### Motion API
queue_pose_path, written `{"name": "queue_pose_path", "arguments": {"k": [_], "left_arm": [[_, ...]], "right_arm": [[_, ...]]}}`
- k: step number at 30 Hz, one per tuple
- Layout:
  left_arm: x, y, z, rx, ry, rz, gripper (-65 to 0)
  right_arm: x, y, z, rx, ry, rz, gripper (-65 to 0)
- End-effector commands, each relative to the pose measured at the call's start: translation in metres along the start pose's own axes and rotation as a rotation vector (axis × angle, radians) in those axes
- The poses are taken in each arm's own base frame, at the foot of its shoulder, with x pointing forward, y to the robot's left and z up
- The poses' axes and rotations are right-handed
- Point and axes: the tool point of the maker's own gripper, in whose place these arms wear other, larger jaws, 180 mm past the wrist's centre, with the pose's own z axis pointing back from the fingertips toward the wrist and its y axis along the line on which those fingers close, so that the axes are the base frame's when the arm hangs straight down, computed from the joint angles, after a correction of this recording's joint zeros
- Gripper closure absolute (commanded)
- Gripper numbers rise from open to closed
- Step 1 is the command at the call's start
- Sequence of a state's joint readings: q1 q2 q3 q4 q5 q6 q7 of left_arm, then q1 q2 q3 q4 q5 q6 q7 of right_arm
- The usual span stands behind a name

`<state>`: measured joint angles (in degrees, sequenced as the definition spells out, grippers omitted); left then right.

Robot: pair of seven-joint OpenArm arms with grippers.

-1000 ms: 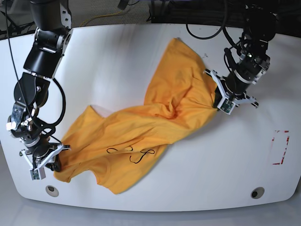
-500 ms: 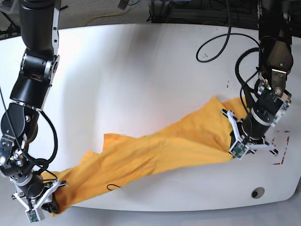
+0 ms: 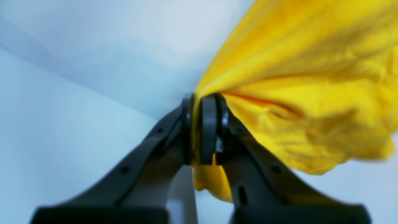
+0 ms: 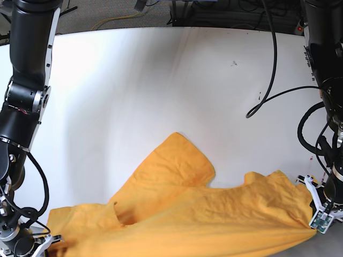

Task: Fold the T-shirt properly
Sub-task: 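Lift the shirt with both grippers and stretch it apart between them, then lay the stretched shirt flat, dragging both grippers toward the robot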

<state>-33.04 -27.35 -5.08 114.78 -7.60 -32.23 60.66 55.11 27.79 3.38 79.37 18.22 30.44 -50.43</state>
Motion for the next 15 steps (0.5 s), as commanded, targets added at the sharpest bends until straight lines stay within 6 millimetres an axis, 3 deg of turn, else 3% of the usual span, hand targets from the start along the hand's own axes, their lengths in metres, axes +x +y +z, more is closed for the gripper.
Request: {"name": "queue_pose_path", "arguments": {"k": [1,6,8,15], "left_arm": [[-0.004,0.007,0.003,0.020,0.018,-0.025,0.0],[-0.034,-0.027,0.003,-0.065,0.085,-0.030,0.0],[-0.054,-0.051,0.005,-0.127,0.131,-0.043,0.0],[-0.116,-0.115,0.026,-0.311,0.272,-0.100,0.0]], "right_arm": [[0.012,-0.008,0.009,-0.031,-0.031,0.024,0.0],[-0.035,0.014,0.017,0.005,0.032,0.051,0.0],[-0.068,0.024,0.026,0.010,0.083,0.034,0.0],[-0.154,0.062,0.053,0.054,0.220,0.005,0.0]]}}
